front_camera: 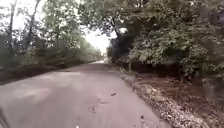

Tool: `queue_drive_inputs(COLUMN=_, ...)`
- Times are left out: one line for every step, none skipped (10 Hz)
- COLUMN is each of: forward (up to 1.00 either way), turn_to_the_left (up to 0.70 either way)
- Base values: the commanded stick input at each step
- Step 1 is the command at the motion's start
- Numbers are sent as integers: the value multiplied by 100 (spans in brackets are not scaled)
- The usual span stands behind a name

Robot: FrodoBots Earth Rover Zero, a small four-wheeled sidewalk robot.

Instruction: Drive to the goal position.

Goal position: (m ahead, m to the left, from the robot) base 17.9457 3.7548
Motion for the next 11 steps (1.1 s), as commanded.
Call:
queue_drive_inputs(forward=100, turn_to_the_left=-1)
queue_drive_inputs(forward=100, turn_to_the_left=-1)
queue_drive_inputs(forward=100, turn_to_the_left=-1)
queue_drive_inputs(forward=100, turn_to_the_left=-1)
queue_drive_inputs(forward=100, turn_to_the_left=-1)
queue_drive_inputs(forward=100, turn_to_the_left=-1)
queue_drive_inputs(forward=100, turn_to_the_left=-1)
queue_drive_inputs(forward=100, turn_to_the_left=-1)
queue_drive_inputs(forward=100, turn_to_the_left=-1)
queue_drive_inputs(forward=100, turn_to_the_left=-1)
queue_drive_inputs(forward=100, turn_to_the_left=-1)
